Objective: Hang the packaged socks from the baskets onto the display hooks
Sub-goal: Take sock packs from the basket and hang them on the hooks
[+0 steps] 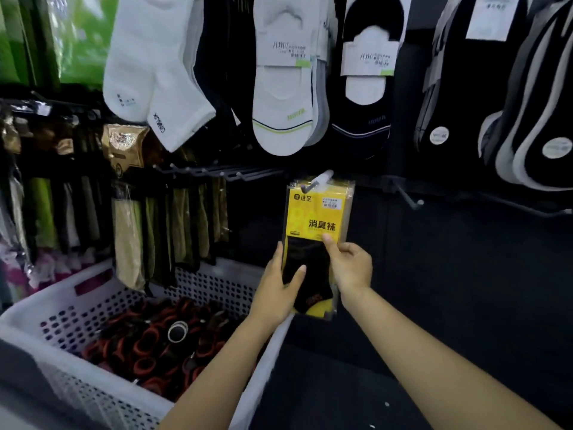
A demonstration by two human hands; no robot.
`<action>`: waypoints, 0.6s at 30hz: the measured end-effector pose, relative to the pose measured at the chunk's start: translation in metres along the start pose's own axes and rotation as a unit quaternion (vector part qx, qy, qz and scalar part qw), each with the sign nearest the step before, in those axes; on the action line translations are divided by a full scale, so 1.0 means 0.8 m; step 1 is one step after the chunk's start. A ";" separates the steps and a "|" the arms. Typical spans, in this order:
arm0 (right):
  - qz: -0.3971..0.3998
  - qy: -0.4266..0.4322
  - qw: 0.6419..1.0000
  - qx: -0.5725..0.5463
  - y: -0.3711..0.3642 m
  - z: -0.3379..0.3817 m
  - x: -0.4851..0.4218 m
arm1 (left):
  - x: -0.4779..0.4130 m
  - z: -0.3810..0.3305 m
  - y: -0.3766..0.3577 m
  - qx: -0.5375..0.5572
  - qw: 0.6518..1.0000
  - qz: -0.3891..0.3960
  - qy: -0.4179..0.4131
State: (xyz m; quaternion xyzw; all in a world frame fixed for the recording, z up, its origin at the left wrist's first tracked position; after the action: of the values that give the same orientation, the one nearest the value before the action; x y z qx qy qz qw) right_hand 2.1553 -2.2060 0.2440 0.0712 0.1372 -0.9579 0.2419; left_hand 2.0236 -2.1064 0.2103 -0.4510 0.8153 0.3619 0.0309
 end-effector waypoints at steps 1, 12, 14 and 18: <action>-0.002 -0.005 1.000 0.001 0.003 -0.006 0.000 | -0.004 0.000 -0.006 0.001 1.000 0.004 0.001; 0.103 -0.135 0.982 0.086 0.144 -0.125 0.165 | 0.189 0.026 -0.063 -0.009 0.998 -0.045 0.049; 0.131 -0.191 0.966 0.116 0.191 -0.171 0.224 | 0.261 0.052 -0.104 -0.009 0.997 0.005 0.077; 0.138 -0.288 0.927 0.198 0.314 -0.262 0.332 | 0.403 0.114 -0.202 0.008 0.969 0.197 0.148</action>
State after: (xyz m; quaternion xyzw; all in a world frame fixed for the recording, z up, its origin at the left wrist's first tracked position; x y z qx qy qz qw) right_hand 2.0592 -2.4738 -0.0669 -0.1434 -0.1420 -0.9019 0.3820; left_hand 1.9306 -2.3337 -0.0691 -0.3296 0.8865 0.2833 -0.1590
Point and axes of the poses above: each hand's wrist, its own x-axis away from the middle knuckle, its own y-axis out of the back of the hand, z = x × y, the point moved 9 cm from there along -x, towards the middle knuckle, and after that the axes turned 15 degrees about -x, right-handed, at the moved point
